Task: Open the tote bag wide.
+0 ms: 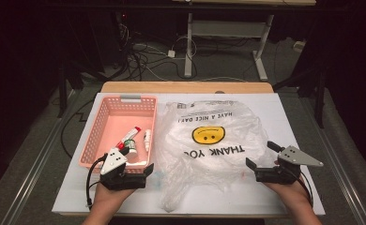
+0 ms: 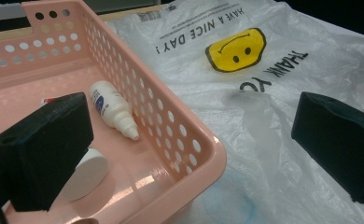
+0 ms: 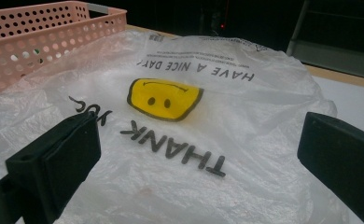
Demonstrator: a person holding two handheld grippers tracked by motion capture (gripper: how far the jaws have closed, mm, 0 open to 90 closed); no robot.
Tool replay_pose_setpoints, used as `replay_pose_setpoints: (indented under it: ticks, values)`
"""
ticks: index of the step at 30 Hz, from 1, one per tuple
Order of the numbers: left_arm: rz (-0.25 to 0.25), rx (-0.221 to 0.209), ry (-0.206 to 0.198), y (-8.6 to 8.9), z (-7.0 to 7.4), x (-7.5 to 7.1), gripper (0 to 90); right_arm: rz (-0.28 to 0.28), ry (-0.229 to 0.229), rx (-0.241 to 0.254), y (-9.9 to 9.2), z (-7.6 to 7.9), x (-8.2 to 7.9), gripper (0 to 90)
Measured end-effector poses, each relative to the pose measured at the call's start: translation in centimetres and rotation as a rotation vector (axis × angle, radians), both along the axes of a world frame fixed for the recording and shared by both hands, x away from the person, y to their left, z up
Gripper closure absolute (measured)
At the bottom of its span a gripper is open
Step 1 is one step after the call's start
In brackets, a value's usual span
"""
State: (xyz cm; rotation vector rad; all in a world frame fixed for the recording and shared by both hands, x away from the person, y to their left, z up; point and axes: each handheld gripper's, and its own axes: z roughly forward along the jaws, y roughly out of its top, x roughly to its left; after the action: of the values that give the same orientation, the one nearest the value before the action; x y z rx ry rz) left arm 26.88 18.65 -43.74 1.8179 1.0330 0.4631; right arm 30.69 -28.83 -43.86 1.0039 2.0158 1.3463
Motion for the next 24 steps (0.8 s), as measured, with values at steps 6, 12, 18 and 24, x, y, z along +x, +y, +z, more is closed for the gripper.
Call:
replay_pose_setpoints:
  ticks: [6, 12, 18, 24]
  values:
    - [-0.012, -0.001, 0.000, -0.2, 0.0, -0.1, 0.0, 0.004, -0.003, -0.006, -0.1, 0.2, -0.4, 0.0]
    - [-0.019, -0.007, 0.004, -0.4, 0.0, 0.0, 0.0, -0.010, -0.002, 0.006, -0.3, 0.3, -0.1, 0.0]
    - [-0.032, 0.003, 0.003, -0.7, -0.1, 0.0, 0.0, -0.030, 0.002, -0.013, -0.9, 0.2, 0.0, 0.0]
    - [-0.030, 0.002, 0.003, -0.6, 0.0, 0.0, 0.0, -0.068, 0.009, -0.010, -2.2, 0.2, 0.2, 0.0]
